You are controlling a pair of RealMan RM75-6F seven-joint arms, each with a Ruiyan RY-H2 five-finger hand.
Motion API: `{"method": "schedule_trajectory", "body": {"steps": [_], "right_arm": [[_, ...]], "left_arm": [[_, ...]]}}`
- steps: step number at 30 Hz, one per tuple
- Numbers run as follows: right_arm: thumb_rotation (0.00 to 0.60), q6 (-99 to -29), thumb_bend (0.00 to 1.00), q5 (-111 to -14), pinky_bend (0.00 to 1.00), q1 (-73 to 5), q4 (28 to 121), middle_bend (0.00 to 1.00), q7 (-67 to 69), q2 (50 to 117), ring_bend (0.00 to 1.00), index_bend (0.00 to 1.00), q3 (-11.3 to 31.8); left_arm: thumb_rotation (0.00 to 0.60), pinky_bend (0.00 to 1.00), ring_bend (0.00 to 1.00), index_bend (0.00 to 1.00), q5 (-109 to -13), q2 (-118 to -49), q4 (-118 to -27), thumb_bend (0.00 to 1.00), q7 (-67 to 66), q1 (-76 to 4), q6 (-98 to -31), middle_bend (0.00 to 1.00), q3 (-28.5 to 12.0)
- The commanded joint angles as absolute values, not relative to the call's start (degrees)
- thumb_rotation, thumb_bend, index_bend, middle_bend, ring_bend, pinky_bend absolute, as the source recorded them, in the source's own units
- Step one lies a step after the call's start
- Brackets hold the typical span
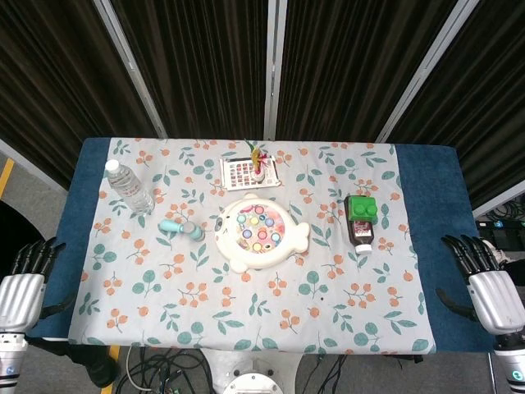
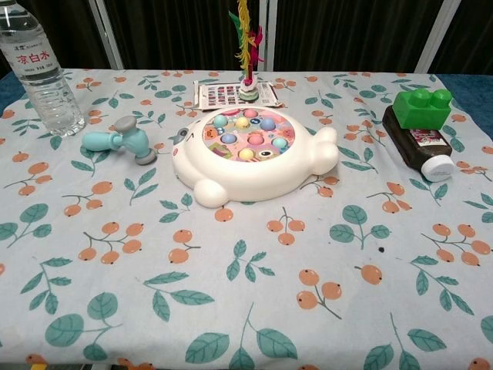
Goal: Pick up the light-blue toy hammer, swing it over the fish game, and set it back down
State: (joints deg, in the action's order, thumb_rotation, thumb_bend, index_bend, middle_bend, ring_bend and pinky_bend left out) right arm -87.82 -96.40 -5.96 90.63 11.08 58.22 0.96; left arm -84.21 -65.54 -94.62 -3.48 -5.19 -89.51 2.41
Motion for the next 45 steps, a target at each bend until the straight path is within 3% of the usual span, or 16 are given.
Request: {"method": "schedule_trajectory", "body": {"steps": [1,7,12,18,22,31,40,45], "right_arm": [[0.600,-87.55,0.19,-96.68,0.00,-6.35,90.72,0.09,11.12,58.09,0.00,0.00,1.02],[0.600,-87.84,0.19,-96.82,0.00,-6.43,90.63,0.09,11.36,57.53,0.00,0.00,0.96],[0.600,-89.52,0.19,-96.86,0.00,-5.73,90.31,0.09,11.57,57.31,0.00,0.00,1.05],[0.600,-90.50,0.19,-96.85,0.00,-5.10,90.43,0.10,11.39,56.93,0.00,0.00,0.89],[0.600,-90.78,0.19,-96.82,0.00,-4.73,90.63,0.10,10.99,56.77,0.00,0.00,0.68],[0.600,-90.59,0.19,-95.76,0.00,-4.22,91.89,0.10,9.56,56.23,0.00,0.00,0.68],[0.600,-89.40,0.19,-94.61,0.00,-4.49,92.37,0.10,8.88,56.06,0.00,0.00,0.99],[0.600,-88.52,0.19,-94.33,0.00,-4.91,92.32,0.10,8.89,56.37,0.00,0.00,1.10]], "left_arm": [[0.600,0.00,0.00,0.10,-83.36,-66.02,-95.33,0.17,-4.49,-4.48,-90.20,0.04,1.69],[0.600,0.00,0.00,0.11,-84.88,-66.84,-95.58,0.16,-5.71,-4.37,-90.67,0.06,0.94],[0.600,0.02,0.00,0.16,-89.17,-67.01,-95.02,0.16,-5.15,-7.99,-88.55,0.13,-0.89],[0.600,0.11,0.08,0.21,-92.53,-66.64,-94.53,0.16,-0.52,-17.59,-77.41,0.20,-3.52],[0.600,0.16,0.09,0.23,-93.50,-68.47,-91.56,0.19,7.81,-25.75,-67.52,0.22,-5.15],[0.600,0.16,0.09,0.23,-89.39,-76.09,-79.57,0.20,12.12,-38.12,-52.42,0.22,-8.39],[0.600,0.16,0.09,0.24,-84.39,-79.96,-72.31,0.20,13.51,-42.75,-45.03,0.22,-8.60],[0.600,0.16,0.09,0.32,-82.02,-81.28,-70.65,0.22,14.91,-43.66,-42.56,0.23,-8.11]]}}
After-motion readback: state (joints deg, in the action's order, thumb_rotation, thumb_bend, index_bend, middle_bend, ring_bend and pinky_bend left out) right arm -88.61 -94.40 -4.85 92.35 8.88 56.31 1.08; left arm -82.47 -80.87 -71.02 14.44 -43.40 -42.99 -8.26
